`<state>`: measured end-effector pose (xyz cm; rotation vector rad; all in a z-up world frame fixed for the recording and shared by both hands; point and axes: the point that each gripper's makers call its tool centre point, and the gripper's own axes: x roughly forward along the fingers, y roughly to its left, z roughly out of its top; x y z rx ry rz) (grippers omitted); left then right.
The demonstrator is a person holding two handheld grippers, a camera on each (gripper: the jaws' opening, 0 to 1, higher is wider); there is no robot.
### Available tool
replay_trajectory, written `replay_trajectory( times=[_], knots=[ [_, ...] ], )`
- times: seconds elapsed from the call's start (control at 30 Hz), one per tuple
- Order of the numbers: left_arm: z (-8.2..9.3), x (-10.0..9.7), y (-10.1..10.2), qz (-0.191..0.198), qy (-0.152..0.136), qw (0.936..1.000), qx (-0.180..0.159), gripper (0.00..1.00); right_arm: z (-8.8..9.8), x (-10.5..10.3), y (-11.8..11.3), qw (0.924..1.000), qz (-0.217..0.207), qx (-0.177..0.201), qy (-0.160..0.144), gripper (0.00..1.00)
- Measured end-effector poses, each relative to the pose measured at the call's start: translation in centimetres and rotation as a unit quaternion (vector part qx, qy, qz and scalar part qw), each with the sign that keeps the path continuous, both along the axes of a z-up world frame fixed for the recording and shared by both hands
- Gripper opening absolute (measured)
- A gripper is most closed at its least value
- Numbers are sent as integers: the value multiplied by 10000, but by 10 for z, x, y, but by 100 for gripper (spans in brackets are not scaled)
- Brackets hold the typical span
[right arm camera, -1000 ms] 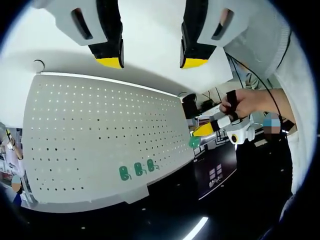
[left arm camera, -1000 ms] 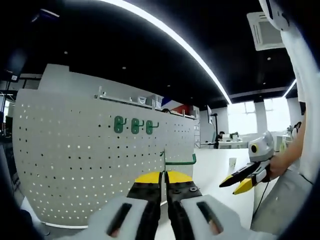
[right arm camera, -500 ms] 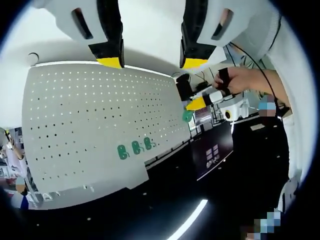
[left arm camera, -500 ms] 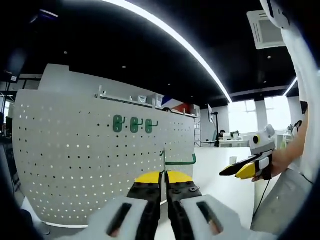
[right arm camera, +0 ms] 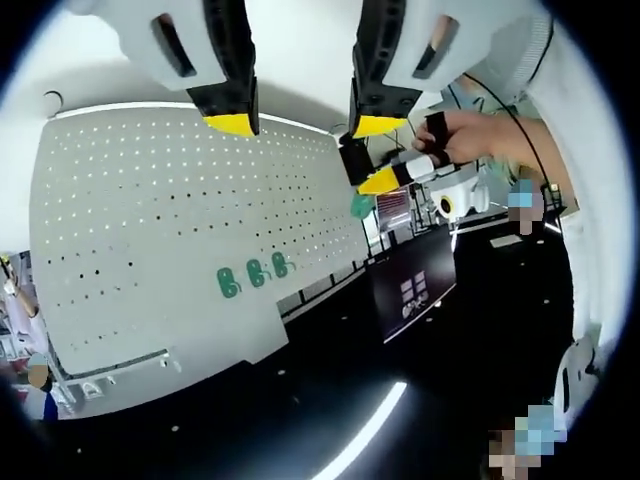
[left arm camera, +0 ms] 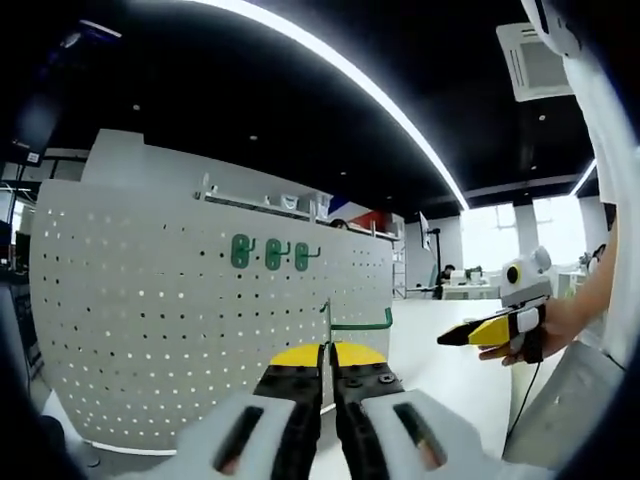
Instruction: Insert the hook assembly into the mounting plate slot until the hook locks in place.
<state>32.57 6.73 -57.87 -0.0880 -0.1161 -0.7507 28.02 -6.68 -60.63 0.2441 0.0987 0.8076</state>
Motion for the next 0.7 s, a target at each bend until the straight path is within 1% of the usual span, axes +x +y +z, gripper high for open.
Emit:
replay_trajectory(
  times=[0.23, 0.33, 0.43, 0.5, 0.7],
  knots=[
    [2, -1, -3, -5, -31, 10000, -16, 2, 8, 2, 10, 9999, 87, 55, -56, 34],
    [3, -1, -5, -17, -30, 10000, -31, 2, 9, 4, 12, 9999, 89, 118, -31, 34],
    [3, -1, -6, -14, -21, 10000, -52, 2, 12, 6, 14, 9999, 73, 84, -113, 34],
    [4, -1, -6, -5, -16, 10000, -78, 2, 12, 7, 15, 9998, 92, 143, -71, 34],
    [5, -2, -7, 3, -22, 9999, -104, 2, 20, 12, 20, 9997, 99, 190, -136, 33]
  ],
)
